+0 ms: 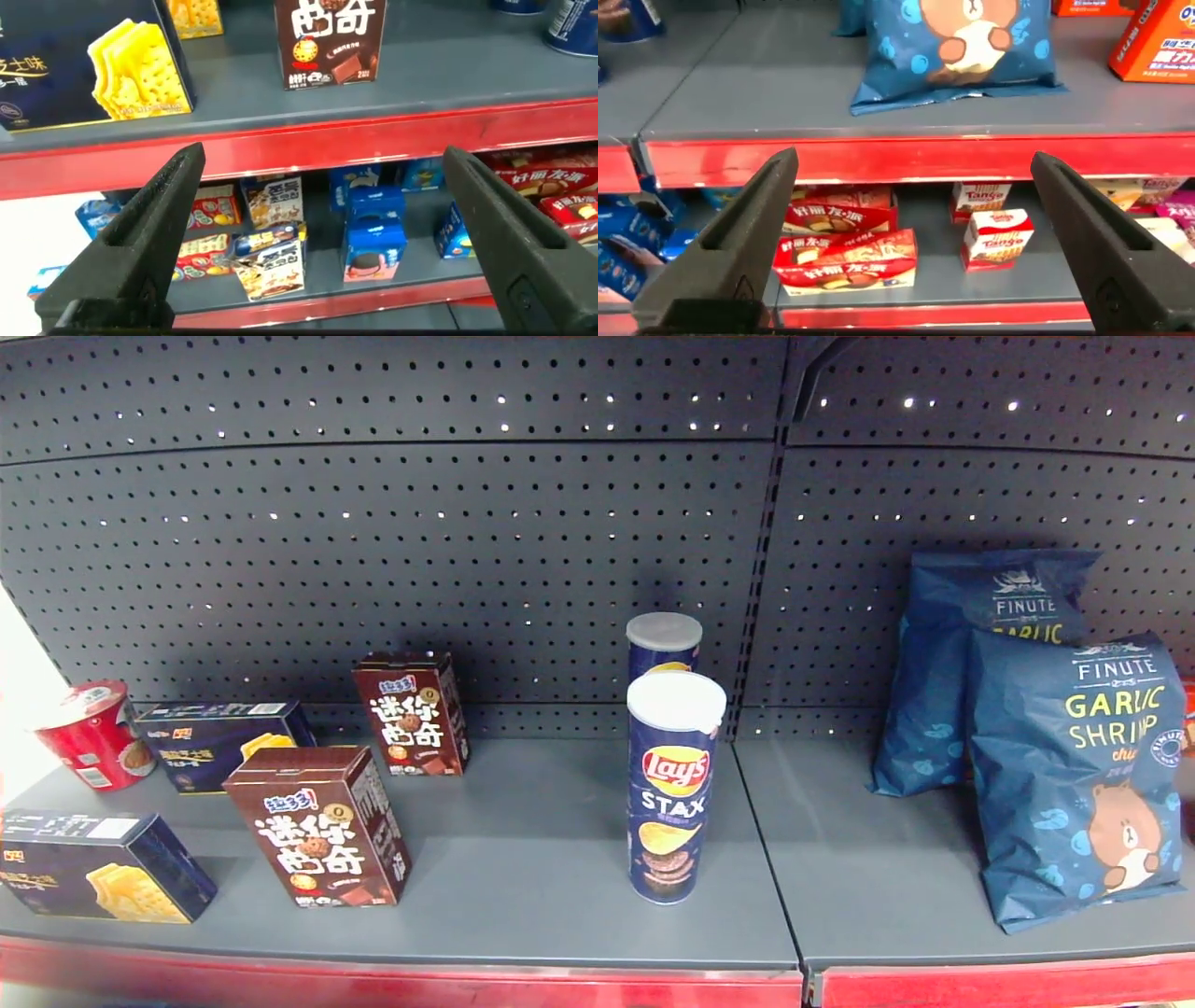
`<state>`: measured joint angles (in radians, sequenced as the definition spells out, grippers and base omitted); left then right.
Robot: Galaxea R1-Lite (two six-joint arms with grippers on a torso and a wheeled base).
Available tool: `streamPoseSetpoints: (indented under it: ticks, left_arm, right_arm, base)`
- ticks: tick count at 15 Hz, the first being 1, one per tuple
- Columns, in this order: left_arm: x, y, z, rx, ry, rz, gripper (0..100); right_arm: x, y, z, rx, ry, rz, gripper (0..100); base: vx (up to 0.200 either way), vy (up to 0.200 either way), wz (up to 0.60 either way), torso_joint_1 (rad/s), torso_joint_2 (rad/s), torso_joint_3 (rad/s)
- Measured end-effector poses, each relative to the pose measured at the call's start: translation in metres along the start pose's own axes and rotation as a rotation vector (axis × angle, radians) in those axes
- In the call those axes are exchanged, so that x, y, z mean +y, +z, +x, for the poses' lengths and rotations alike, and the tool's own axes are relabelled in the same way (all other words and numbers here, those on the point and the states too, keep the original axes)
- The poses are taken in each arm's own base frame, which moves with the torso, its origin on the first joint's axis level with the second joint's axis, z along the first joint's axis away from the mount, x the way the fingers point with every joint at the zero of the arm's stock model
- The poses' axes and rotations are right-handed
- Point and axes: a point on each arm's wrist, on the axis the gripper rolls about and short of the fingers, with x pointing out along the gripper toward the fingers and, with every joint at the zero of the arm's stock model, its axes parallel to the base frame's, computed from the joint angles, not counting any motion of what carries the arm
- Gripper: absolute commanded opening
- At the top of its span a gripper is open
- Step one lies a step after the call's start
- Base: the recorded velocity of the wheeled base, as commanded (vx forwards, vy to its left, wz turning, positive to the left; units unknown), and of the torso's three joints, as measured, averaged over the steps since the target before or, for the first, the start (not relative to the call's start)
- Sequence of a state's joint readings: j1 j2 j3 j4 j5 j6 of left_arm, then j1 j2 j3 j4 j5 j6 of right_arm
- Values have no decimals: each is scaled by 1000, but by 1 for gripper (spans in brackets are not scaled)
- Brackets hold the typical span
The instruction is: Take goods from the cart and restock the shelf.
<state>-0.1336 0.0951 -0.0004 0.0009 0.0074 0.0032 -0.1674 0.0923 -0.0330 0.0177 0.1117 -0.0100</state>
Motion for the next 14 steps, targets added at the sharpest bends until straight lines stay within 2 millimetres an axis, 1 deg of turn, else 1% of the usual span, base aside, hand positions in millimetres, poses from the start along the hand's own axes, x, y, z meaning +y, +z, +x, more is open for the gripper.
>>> streamPoseSetpoints:
  ticks: [2, 5, 6, 14]
  left_arm:
    - [0, 0, 0, 0, 1, -2, 100]
    - [0, 0, 0, 1, 1, -2, 100]
    - [0, 0, 0, 0, 1, -1, 100]
    - [0, 0, 0, 1, 7, -3, 100]
  right_arm:
    - [0, 0, 0, 0, -1, 30, 100]
    - [0, 0, 0, 0, 8, 28, 100]
    - [0, 0, 0, 0, 6, 29, 100]
    - [0, 0, 0, 0, 6, 25, 100]
  base:
    - [0, 0, 0, 0, 0, 0]
    - [0, 0, 0, 0, 0, 0]
    - [-200, 0, 0, -2, 2, 2]
    - [0, 0, 0, 0, 0, 0]
